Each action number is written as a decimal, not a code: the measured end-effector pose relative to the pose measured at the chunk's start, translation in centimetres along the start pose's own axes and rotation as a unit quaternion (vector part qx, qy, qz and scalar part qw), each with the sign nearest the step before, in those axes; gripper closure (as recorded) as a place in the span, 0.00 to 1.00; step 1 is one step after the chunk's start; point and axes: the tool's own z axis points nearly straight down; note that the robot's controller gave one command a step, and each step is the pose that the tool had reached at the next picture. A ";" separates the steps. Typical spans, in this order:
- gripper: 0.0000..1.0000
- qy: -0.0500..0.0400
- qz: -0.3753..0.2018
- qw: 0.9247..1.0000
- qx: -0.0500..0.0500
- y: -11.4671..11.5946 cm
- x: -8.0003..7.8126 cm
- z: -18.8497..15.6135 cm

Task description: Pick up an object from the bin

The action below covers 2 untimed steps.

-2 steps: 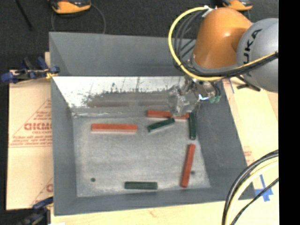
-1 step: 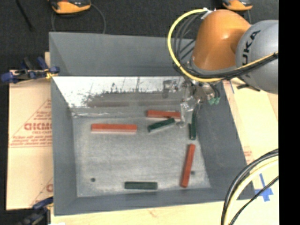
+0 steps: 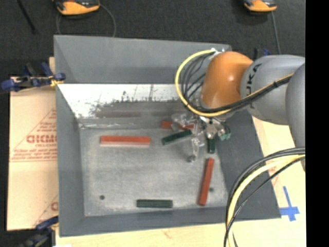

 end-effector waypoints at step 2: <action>1.00 -0.006 -0.022 1.000 0.003 0.6 0.0 -15.4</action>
Offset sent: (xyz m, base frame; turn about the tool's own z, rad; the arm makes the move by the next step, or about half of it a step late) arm 0.0000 0.0000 0.0000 0.0000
